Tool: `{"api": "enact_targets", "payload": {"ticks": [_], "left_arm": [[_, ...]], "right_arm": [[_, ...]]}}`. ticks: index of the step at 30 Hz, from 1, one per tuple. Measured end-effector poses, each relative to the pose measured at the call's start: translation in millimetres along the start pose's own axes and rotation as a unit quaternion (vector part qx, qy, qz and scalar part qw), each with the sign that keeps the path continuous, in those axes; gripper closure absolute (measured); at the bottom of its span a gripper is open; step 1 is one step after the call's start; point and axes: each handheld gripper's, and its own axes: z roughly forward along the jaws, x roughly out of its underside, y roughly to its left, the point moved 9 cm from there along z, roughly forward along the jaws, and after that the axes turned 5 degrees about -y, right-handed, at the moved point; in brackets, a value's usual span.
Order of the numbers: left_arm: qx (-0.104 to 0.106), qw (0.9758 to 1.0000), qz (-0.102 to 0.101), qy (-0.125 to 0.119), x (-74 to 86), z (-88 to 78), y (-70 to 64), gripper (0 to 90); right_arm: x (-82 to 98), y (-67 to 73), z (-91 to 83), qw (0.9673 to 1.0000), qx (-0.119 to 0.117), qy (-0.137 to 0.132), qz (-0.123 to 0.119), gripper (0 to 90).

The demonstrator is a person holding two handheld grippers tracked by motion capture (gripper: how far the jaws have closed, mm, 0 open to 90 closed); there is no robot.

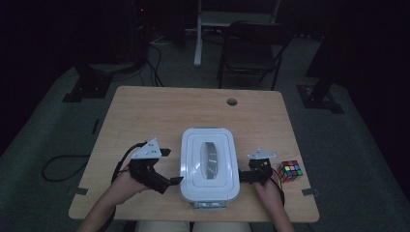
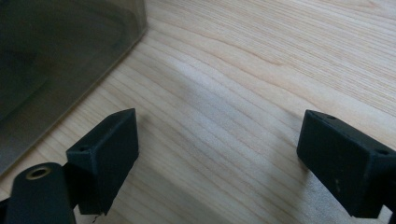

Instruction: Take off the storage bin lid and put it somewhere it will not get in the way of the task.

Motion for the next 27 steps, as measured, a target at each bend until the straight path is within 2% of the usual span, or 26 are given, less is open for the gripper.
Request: {"api": "enact_targets", "payload": {"ticks": [13,21,27], "left_arm": [[0.033,0.9993,0.014,0.004,-13.4,26.7,-17.4,1.5],[0.035,0.9990,0.027,0.010,-20.2,43.8,-26.4,1.5],[0.039,0.9989,0.024,0.007,-27.2,55.1,-31.9,1.5]], "right_arm": [[0.0,0.0,0.0,1.0000,0.000,0.000,0.000,12.4],[0.0,0.0,0.0,1.0000,0.000,0.000,0.000,12.4],[0.0,0.0,0.0,1.0000,0.000,0.000,-0.001,12.4]]}}
